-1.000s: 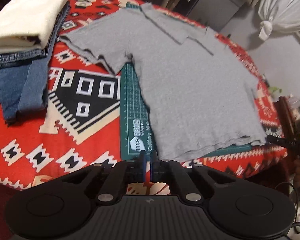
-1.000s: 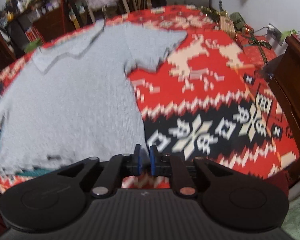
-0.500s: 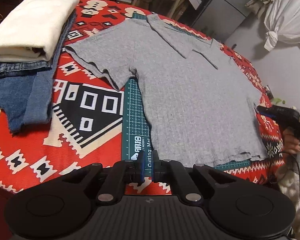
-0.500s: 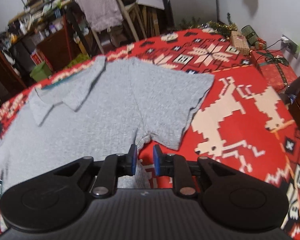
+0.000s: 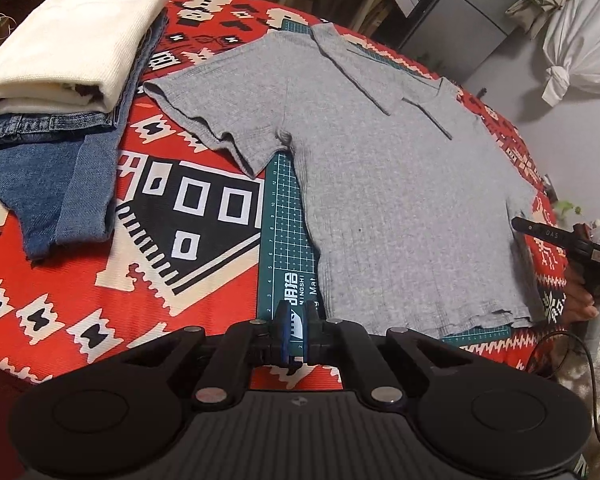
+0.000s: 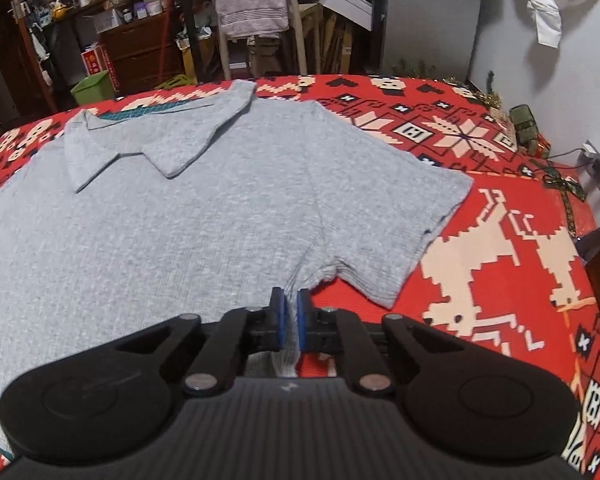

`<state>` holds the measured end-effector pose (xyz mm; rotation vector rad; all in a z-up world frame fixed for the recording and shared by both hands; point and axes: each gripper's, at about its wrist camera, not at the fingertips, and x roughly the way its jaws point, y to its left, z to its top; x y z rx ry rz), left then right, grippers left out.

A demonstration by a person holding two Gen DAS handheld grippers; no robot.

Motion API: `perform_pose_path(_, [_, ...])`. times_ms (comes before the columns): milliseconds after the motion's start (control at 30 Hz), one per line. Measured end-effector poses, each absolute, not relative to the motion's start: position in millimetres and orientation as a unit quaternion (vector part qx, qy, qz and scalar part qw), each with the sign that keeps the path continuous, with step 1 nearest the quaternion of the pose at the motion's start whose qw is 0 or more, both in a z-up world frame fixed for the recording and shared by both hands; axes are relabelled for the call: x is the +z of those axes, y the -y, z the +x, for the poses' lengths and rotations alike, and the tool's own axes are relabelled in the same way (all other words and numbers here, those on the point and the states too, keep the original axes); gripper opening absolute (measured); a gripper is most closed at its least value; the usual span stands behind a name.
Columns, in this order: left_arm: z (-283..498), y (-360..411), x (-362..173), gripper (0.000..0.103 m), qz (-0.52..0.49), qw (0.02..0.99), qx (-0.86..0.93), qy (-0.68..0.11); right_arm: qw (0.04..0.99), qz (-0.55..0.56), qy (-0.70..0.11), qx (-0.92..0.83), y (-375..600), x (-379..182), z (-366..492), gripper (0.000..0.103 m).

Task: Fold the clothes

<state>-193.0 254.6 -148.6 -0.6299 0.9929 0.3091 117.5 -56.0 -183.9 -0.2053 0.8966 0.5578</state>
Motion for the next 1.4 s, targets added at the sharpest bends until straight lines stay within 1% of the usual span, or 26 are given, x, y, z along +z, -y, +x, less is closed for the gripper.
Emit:
perform_pose_path(100, [-196, -257, -150, 0.004, -0.299, 0.820, 0.146, -0.465, 0.863, -0.087, -0.432, 0.248, 70, -184, 123, 0.006])
perform_pose_path(200, [-198, -258, -153, 0.004, -0.301, 0.819, 0.147, -0.466, 0.863, -0.079, -0.443, 0.231, 85, -186, 129, 0.001])
perform_pose_path(267, [-199, -259, -154, 0.004, -0.303, 0.818, 0.147, -0.465, 0.863, -0.070, -0.446, 0.228, 92, -186, 131, 0.001])
perform_pose_path(400, [-198, -259, -153, 0.004, -0.307, 0.822, 0.143, -0.458, 0.862, -0.037, -0.442, 0.245, 95, -180, 132, 0.004])
perform_pose_path(567, [-193, -255, -149, 0.004, -0.299, 0.828, 0.138, -0.454, 0.861, -0.049, -0.441, 0.250, 76, -182, 136, 0.009])
perform_pose_path(600, [-192, -253, -148, 0.008, -0.295, 0.830, 0.138, -0.453, 0.859, -0.048, -0.442, 0.252, 73, -183, 136, 0.009])
perform_pose_path(633, [-191, -252, -146, 0.014, -0.290, 0.832, 0.138, -0.451, 0.858, -0.047, -0.443, 0.255, 71, -184, 136, 0.010])
perform_pose_path(667, [-190, -250, -145, 0.016, -0.286, 0.835, 0.138, -0.450, 0.857, -0.045, -0.444, 0.257, 69, -184, 136, 0.010])
perform_pose_path(700, [-189, -249, -144, 0.017, -0.284, 0.837, 0.136, -0.448, 0.856, -0.043, -0.445, 0.259, 68, -185, 136, 0.011])
perform_pose_path(800, [-185, -245, -143, 0.017, -0.276, 0.840, 0.131, -0.449, 0.856, -0.048, -0.447, 0.257, 64, -189, 134, 0.011])
perform_pose_path(867, [-182, -243, -144, 0.017, -0.272, 0.840, 0.129, -0.452, 0.857, -0.058, -0.443, 0.256, 60, -190, 132, 0.009])
perform_pose_path(900, [-181, -242, -145, 0.017, -0.270, 0.840, 0.128, -0.453, 0.857, -0.064, -0.442, 0.258, 58, -190, 131, 0.003])
perform_pose_path(1000, [-177, -239, -145, 0.017, -0.265, 0.841, 0.125, -0.454, 0.860, -0.095, -0.431, 0.256, 53, -189, 127, 0.000])
perform_pose_path(1300, [-174, -234, -146, 0.017, -0.255, 0.841, 0.126, -0.460, 0.868, -0.091, -0.431, 0.230, 79, -188, 137, 0.000])
perform_pose_path(1400, [-174, -235, -147, 0.017, -0.258, 0.840, 0.127, -0.460, 0.868, -0.109, -0.422, 0.236, 77, -189, 133, 0.001])
